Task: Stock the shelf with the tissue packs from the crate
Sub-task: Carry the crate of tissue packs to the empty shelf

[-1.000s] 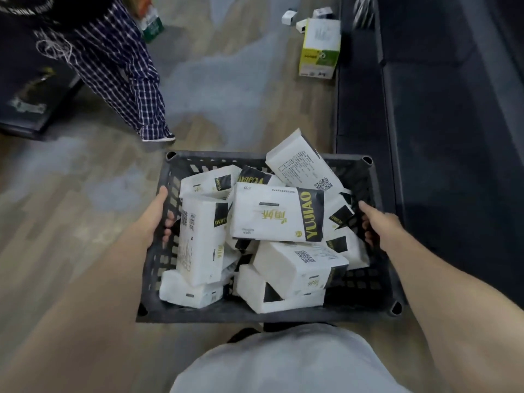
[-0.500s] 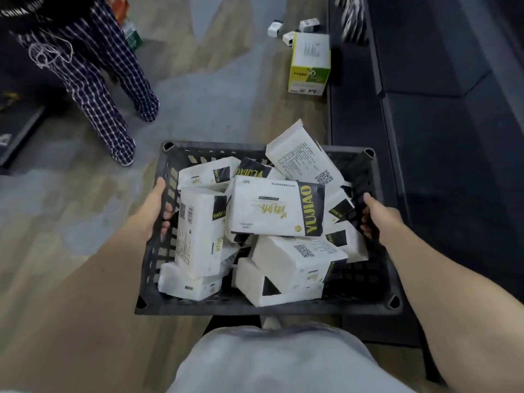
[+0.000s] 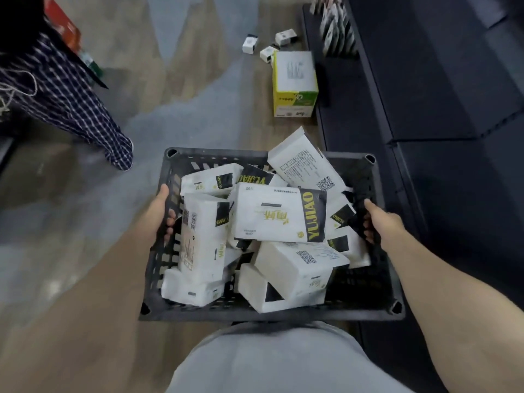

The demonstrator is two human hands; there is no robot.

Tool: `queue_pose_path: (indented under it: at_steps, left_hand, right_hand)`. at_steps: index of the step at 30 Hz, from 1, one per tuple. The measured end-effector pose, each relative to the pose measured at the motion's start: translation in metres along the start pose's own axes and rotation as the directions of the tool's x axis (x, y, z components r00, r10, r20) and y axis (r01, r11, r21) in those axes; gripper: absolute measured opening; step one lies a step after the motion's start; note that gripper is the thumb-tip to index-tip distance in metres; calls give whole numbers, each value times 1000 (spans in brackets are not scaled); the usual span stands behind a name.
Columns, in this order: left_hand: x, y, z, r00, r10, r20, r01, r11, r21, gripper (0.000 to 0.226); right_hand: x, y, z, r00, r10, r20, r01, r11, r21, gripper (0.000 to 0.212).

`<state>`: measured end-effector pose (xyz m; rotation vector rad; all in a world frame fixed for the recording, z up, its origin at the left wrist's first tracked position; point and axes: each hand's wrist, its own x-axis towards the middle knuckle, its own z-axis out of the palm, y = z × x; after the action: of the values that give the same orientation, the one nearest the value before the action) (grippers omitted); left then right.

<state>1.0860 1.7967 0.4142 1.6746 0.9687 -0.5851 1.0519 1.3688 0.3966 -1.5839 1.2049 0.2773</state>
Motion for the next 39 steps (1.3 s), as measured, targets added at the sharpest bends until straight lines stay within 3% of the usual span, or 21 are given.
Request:
queue_pose_path:
  at_steps: [10, 20, 28, 39]
  left_hand:
    - [90, 146, 2, 998, 60, -12, -60, 998, -14, 66]
    - [212, 296, 38, 999, -42, -25, 41, 999, -35, 67]
    - [268, 433, 53, 999, 31, -25, -32, 999, -38, 66]
    - [375, 563, 62, 998, 52, -28, -53, 997, -56, 66]
  right_hand:
    - [65, -134, 73, 998, -63, -19, 64, 997, 49, 40]
    - [183, -286, 149, 1000, -8, 6, 8, 1000, -13, 38]
    - [240, -421, 185, 999, -41, 17, 41, 999, -1, 38]
    - [320, -562, 267, 995, -96, 14, 96, 995, -6, 39]
